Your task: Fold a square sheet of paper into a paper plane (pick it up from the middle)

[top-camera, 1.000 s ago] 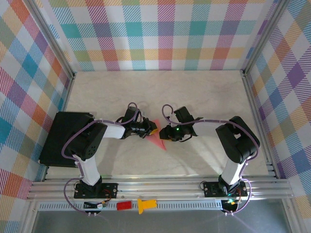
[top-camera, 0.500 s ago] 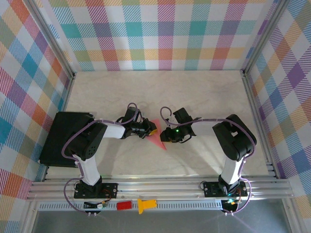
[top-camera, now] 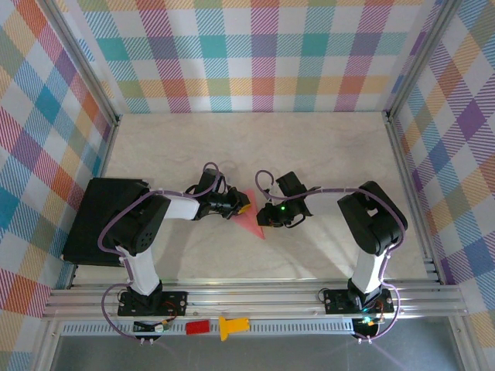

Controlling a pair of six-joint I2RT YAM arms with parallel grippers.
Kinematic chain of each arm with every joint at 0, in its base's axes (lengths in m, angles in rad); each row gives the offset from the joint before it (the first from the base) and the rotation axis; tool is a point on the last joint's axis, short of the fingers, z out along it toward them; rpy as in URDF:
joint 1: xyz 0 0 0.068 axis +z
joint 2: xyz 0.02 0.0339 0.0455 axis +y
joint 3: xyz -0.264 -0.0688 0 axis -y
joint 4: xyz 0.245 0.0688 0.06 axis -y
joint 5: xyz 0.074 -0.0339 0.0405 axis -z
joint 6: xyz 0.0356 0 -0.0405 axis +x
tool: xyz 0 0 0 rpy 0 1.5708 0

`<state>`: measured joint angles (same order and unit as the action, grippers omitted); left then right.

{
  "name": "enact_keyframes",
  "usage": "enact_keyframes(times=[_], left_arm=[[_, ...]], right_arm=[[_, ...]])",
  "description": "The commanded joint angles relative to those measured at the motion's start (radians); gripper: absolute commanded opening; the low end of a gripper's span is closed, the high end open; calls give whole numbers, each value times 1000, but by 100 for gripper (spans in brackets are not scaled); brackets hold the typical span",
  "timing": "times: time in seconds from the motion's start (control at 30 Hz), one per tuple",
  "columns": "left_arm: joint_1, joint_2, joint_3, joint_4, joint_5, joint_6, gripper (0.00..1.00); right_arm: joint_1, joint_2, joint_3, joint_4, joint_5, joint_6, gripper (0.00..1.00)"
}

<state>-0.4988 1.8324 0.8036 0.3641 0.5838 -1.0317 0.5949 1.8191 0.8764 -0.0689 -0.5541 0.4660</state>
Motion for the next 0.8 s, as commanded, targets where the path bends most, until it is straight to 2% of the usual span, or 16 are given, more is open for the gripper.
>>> enact_keyframes(times=[0.0,0.33,0.77], left_arm=[[5,-51,4,-32,9,14,14],[-29,-79,-20,-40,14,24,14],[-56,-13,-1,-33,33,23,12]], right_arm=[[3,57,-37,29,13,12,18],[-10,66,-53,53,-10,25,16],[-15,71,-53,43,-1,31,13]])
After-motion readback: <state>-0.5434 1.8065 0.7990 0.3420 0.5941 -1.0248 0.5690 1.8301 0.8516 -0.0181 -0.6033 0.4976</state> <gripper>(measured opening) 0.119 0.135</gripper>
